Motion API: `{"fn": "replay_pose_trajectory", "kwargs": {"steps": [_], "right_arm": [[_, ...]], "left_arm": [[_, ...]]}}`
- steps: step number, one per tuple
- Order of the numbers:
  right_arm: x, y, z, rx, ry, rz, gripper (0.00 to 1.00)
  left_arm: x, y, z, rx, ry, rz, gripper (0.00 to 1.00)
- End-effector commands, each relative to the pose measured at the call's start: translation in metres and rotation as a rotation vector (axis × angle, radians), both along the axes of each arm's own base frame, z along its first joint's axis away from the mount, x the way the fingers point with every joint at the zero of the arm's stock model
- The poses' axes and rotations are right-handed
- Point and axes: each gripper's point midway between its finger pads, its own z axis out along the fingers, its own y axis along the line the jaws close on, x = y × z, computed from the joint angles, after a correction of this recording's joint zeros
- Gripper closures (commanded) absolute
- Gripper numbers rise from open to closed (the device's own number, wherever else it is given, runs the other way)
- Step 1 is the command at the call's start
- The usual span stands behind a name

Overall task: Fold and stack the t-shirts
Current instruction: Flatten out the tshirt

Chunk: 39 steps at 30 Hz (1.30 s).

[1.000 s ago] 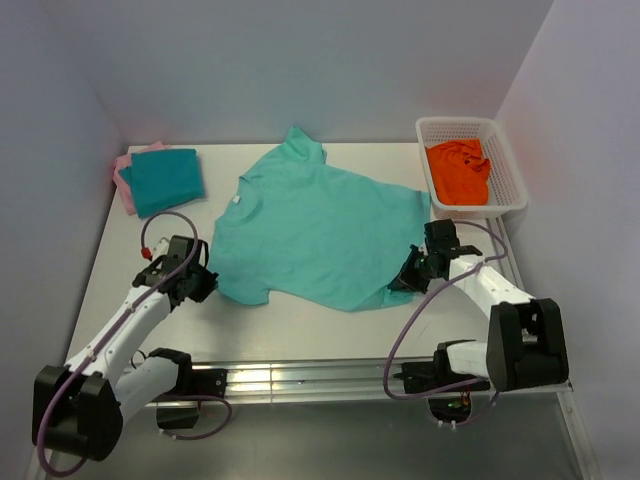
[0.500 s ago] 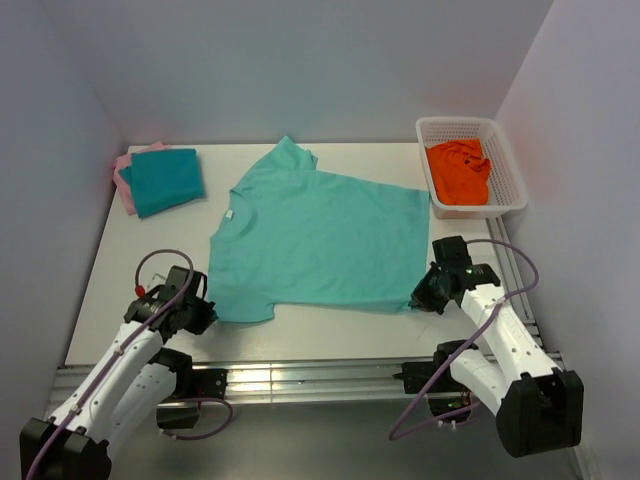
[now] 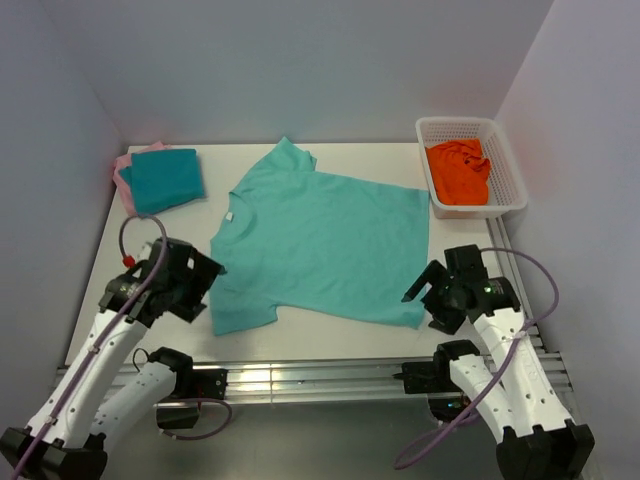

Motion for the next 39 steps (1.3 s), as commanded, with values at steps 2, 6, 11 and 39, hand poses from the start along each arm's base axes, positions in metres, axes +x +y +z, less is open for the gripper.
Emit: {"fn": "replay_pose_trajectory", "kwargs": {"steps": [2, 6, 11, 39], "right_arm": [[0.013, -0.004, 0.043, -0.032, -0.054, 0.009, 0.09], [0.064, 0.005, 0.065, -0.005, -0.182, 0.017, 0.30], [0.121, 0.009, 0.043, -0.032, -0.139, 0.037, 0.77], [0.296, 0.055, -0.067, -0.188, 0.128, 0.173, 1.00]], "left_arm": [[0.043, 0.012, 0.065, 0.116, -0.199, -0.015, 0.05], [0.102, 0.001, 0.063, 0.230, -0.276, -0.121, 0.21], [0.186, -0.026, 0.046, 0.281, -0.325, -0.240, 0.55], [0.226, -0.013, -0.128, 0.301, 0.136, -0.299, 1.00]]}}
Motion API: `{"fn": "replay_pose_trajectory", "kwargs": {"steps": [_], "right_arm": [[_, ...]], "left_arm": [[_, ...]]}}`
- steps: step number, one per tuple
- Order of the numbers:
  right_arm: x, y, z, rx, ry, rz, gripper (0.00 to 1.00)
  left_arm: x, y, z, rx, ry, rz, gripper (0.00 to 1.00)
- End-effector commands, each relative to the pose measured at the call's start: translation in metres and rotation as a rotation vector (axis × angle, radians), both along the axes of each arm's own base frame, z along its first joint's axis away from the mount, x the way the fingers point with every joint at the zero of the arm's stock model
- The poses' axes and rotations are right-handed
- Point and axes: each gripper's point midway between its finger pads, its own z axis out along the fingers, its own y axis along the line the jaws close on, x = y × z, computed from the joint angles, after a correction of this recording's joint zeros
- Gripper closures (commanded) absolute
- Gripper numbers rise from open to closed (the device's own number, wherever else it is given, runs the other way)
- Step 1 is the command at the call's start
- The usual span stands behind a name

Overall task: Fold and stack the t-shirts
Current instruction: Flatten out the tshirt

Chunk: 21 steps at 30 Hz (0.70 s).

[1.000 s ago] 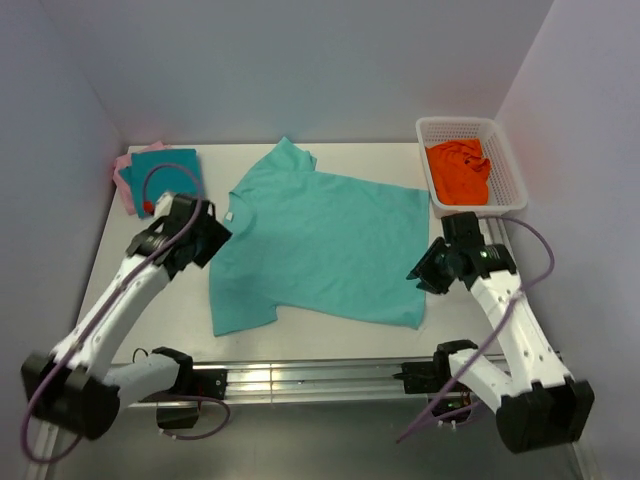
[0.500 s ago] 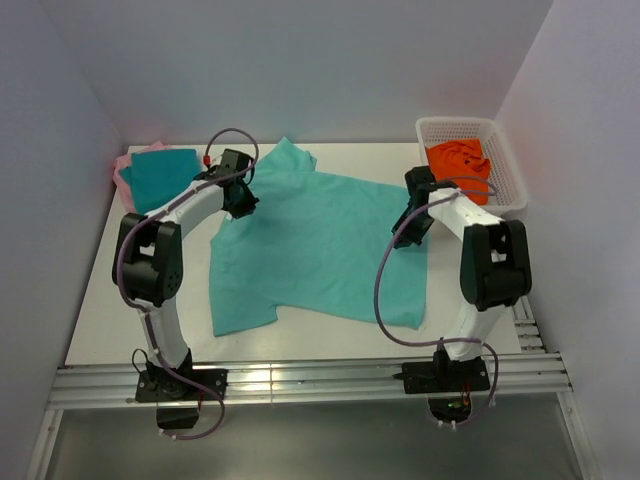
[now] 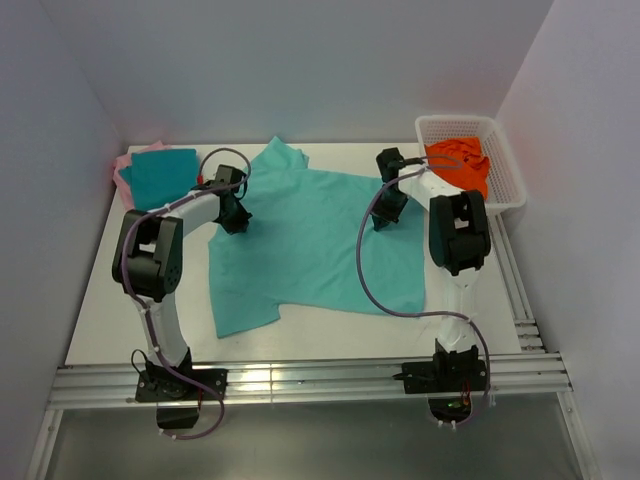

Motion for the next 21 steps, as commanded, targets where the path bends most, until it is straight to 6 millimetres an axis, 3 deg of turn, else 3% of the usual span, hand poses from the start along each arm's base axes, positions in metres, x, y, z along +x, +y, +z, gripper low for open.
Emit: {"fn": "replay_pose_trajectory", "kwargs": {"steps": [1, 5, 10, 13, 18, 19, 20, 21], "right_arm": [[0.012, 0.009, -0.009, -0.028, 0.016, 0.032, 1.00], [0.036, 0.020, -0.004, -0.023, -0.006, 0.048, 1.00], [0.044, 0.027, -0.002, -0.010, -0.015, 0.042, 1.00], [0.040, 0.027, 0.002, -0.006, -0.025, 0.036, 1.00], [0.028, 0.021, 0.009, -0.027, -0.032, 0.044, 1.00], [0.030, 0.021, 0.023, -0.029, -0.063, 0.045, 0.98], [0.030, 0.021, 0.030, -0.029, -0.081, 0.051, 0.88], [0.031, 0.018, 0.038, -0.037, -0.101, 0.053, 0.65]], "left_arm": [[-0.034, 0.023, -0.021, 0.036, 0.103, 0.048, 1.00], [-0.050, 0.038, -0.026, 0.043, 0.129, 0.089, 1.00], [-0.041, 0.046, -0.022, 0.052, 0.110, 0.083, 1.00], [-0.024, 0.050, -0.014, 0.058, 0.091, 0.072, 1.00], [0.017, 0.057, 0.022, 0.093, 0.001, 0.068, 1.00], [0.021, 0.059, 0.030, 0.100, -0.012, 0.072, 1.00], [0.030, 0.059, 0.048, 0.101, -0.045, 0.074, 0.99], [0.034, 0.062, 0.057, 0.111, -0.064, 0.082, 0.93]]}}
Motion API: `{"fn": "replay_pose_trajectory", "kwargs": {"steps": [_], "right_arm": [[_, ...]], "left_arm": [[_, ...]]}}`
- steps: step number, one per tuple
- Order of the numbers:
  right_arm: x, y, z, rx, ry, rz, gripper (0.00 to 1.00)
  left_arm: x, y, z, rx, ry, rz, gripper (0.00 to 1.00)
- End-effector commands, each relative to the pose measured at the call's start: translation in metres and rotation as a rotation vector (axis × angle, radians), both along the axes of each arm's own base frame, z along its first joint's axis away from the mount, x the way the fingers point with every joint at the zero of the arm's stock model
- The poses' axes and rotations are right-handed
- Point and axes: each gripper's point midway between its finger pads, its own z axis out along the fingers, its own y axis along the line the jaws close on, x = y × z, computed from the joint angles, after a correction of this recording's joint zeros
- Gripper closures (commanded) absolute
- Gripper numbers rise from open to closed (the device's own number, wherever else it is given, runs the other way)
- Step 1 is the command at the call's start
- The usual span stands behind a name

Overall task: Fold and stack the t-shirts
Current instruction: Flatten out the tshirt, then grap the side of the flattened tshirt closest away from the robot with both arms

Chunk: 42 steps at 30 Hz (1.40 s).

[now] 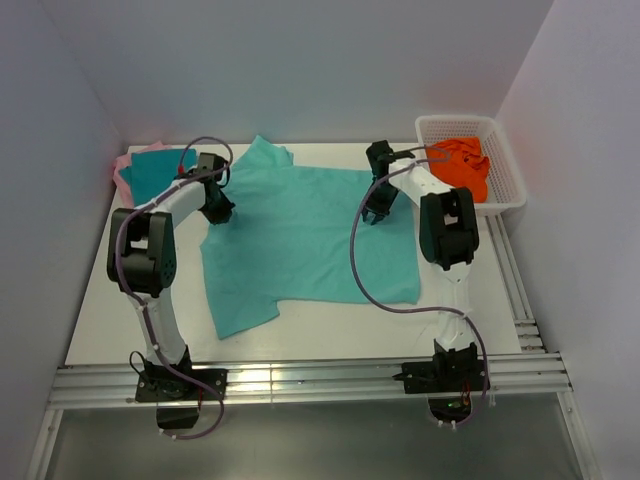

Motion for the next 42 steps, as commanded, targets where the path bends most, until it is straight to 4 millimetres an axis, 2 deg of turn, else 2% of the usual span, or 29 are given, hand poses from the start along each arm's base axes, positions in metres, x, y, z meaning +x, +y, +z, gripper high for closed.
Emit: {"fn": "replay_pose_trajectory", "kwargs": {"steps": [1, 2, 3, 4, 5, 7, 9, 10, 11, 12, 13, 14, 15, 16, 17, 18, 19, 20, 21, 22, 24, 25, 26, 28, 30, 35, 37, 38, 42], "right_arm": [[0.000, -0.007, 0.055, -0.042, -0.113, 0.016, 0.50], [0.003, -0.006, 0.068, -0.042, -0.141, 0.019, 0.36], [0.004, -0.009, 0.078, -0.054, -0.164, 0.024, 0.22], [0.008, -0.009, 0.102, -0.048, -0.217, 0.026, 0.19], [0.007, -0.011, 0.113, -0.051, -0.231, 0.031, 0.16], [0.007, -0.014, 0.147, -0.061, -0.296, 0.039, 0.14], [-0.002, -0.016, 0.166, -0.066, -0.322, 0.062, 0.14], [-0.013, -0.020, 0.183, -0.067, -0.353, 0.069, 0.14], [-0.020, -0.022, 0.190, -0.068, -0.368, 0.076, 0.14], [-0.029, -0.021, 0.196, -0.068, -0.384, 0.086, 0.14], [-0.051, -0.028, 0.204, -0.075, -0.402, 0.082, 0.14], [-0.062, -0.029, 0.208, -0.071, -0.423, 0.081, 0.14], [-0.075, -0.029, 0.209, -0.067, -0.428, 0.080, 0.14], [-0.102, -0.034, 0.207, -0.057, -0.425, 0.081, 0.14], [-0.118, -0.028, 0.204, -0.010, -0.414, 0.092, 0.14], [-0.133, -0.028, 0.200, 0.007, -0.403, 0.092, 0.14], [-0.160, -0.032, 0.191, 0.026, -0.391, 0.099, 0.14], [-0.173, -0.026, 0.188, 0.069, -0.388, 0.111, 0.14], [-0.186, -0.026, 0.182, 0.082, -0.384, 0.117, 0.14], [-0.207, -0.028, 0.174, 0.095, -0.384, 0.126, 0.14], [-0.228, -0.026, 0.166, 0.128, -0.366, 0.132, 0.15], [-0.242, -0.028, 0.162, 0.139, -0.372, 0.139, 0.15], [-0.251, -0.031, 0.158, 0.136, -0.354, 0.136, 0.15], [-0.263, -0.036, 0.154, 0.133, -0.363, 0.140, 0.15], [-0.273, -0.043, 0.153, 0.113, -0.361, 0.149, 0.15], [-0.285, -0.050, 0.155, 0.095, -0.349, 0.158, 0.15], [-0.288, -0.050, 0.156, 0.100, -0.352, 0.149, 0.15], [-0.289, -0.051, 0.155, 0.099, -0.351, 0.149, 0.15], [-0.298, -0.054, 0.147, 0.099, -0.335, 0.140, 0.15]], "left_arm": [[0.024, 0.014, 0.052, 0.065, -0.096, 0.004, 0.85], [0.028, 0.015, 0.066, 0.067, -0.122, 0.006, 0.54], [0.030, 0.015, 0.080, 0.065, -0.150, 0.006, 0.40], [0.032, 0.017, 0.091, 0.072, -0.172, 0.016, 0.28], [0.030, 0.018, 0.103, 0.072, -0.188, 0.022, 0.12], [0.019, 0.022, 0.113, 0.078, -0.186, 0.042, 0.03], [0.003, 0.026, 0.138, 0.073, -0.233, 0.066, 0.00], [-0.014, 0.026, 0.126, 0.057, -0.207, 0.076, 0.01], [-0.027, 0.025, 0.148, 0.028, -0.267, 0.081, 0.01], [-0.036, 0.022, 0.151, -0.001, -0.292, 0.078, 0.01], [-0.059, 0.020, 0.132, -0.025, -0.244, 0.083, 0.01], [-0.076, 0.015, 0.145, -0.070, -0.274, 0.070, 0.04], [-0.090, 0.015, 0.142, -0.073, -0.260, 0.072, 0.05], [-0.118, 0.015, 0.120, -0.066, -0.184, 0.086, 0.07], [-0.136, 0.010, 0.128, -0.069, -0.213, 0.073, 0.11], [-0.150, 0.008, 0.122, -0.073, -0.205, 0.069, 0.13], [-0.175, 0.005, 0.099, -0.078, -0.142, 0.078, 0.18], [-0.190, -0.004, 0.104, -0.110, -0.173, 0.056, 0.25], [-0.204, -0.006, 0.096, -0.127, -0.159, 0.056, 0.30], [-0.225, -0.005, 0.072, -0.135, -0.100, 0.081, 0.42], [-0.244, -0.010, 0.064, -0.176, -0.108, 0.074, 0.51], [-0.257, -0.008, 0.047, -0.179, -0.071, 0.101, 0.56], [-0.261, -0.011, 0.048, -0.191, -0.078, 0.099, 0.70], [-0.261, -0.015, 0.046, -0.189, -0.087, 0.110, 0.80], [-0.267, -0.015, 0.029, -0.157, -0.031, 0.141, 0.89], [-0.291, -0.010, -0.006, -0.034, 0.086, 0.183, 0.75], [-0.298, -0.007, -0.013, -0.025, 0.098, 0.210, 0.87], [-0.300, -0.008, -0.014, -0.035, 0.093, 0.216, 0.88], [-0.304, -0.010, -0.012, -0.099, 0.040, 0.225, 0.82]]}}
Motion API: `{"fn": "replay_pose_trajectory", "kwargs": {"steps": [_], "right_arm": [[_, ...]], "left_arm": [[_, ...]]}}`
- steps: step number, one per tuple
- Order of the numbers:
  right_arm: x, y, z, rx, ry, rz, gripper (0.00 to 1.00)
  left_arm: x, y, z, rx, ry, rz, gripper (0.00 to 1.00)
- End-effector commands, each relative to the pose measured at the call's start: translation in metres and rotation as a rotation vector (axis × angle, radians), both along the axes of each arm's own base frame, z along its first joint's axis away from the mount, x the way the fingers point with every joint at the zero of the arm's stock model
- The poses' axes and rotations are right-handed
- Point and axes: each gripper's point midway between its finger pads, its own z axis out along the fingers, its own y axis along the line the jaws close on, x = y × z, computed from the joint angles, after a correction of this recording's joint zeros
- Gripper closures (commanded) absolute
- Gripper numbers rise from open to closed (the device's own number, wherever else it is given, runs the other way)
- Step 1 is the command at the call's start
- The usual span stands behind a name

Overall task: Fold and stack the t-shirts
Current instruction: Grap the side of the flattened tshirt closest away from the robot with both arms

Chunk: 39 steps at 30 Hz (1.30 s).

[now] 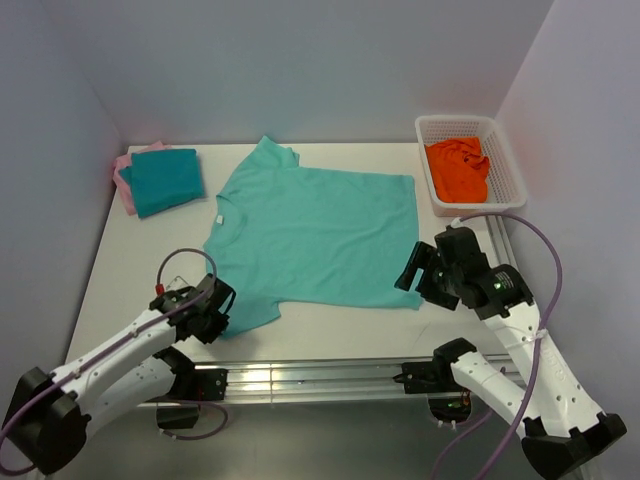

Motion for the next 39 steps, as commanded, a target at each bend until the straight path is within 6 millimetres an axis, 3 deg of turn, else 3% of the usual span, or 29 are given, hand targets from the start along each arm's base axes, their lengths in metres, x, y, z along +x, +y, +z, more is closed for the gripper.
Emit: {"fn": "replay_pose_trajectory", "kwargs": {"steps": [1, 7, 16, 20, 25, 27, 39], "right_arm": [[-0.010, -0.005, -0.006, -0.012, 0.014, -0.010, 0.15], [-0.016, -0.008, -0.018, -0.030, 0.040, -0.001, 0.15], [-0.010, -0.006, -0.019, -0.030, 0.044, -0.002, 0.15], [-0.011, -0.006, -0.019, -0.032, 0.047, -0.001, 0.15], [-0.010, -0.010, -0.019, -0.057, 0.045, -0.009, 0.15], [-0.009, -0.011, -0.021, -0.060, 0.048, -0.011, 0.15], [-0.002, -0.010, -0.020, -0.088, 0.069, -0.002, 0.15]], "left_arm": [[0.007, -0.001, 0.011, -0.055, -0.098, 0.066, 0.76], [0.005, -0.002, 0.014, -0.055, -0.095, 0.066, 0.58], [0.000, -0.004, 0.014, 0.018, -0.018, 0.033, 0.66], [-0.002, -0.004, 0.010, 0.056, 0.019, 0.027, 0.65], [-0.006, -0.007, 0.011, 0.063, 0.048, 0.009, 0.46], [-0.004, -0.008, 0.014, 0.060, 0.040, 0.012, 0.43], [-0.013, -0.010, -0.017, 0.037, 0.079, 0.013, 0.59]]}}
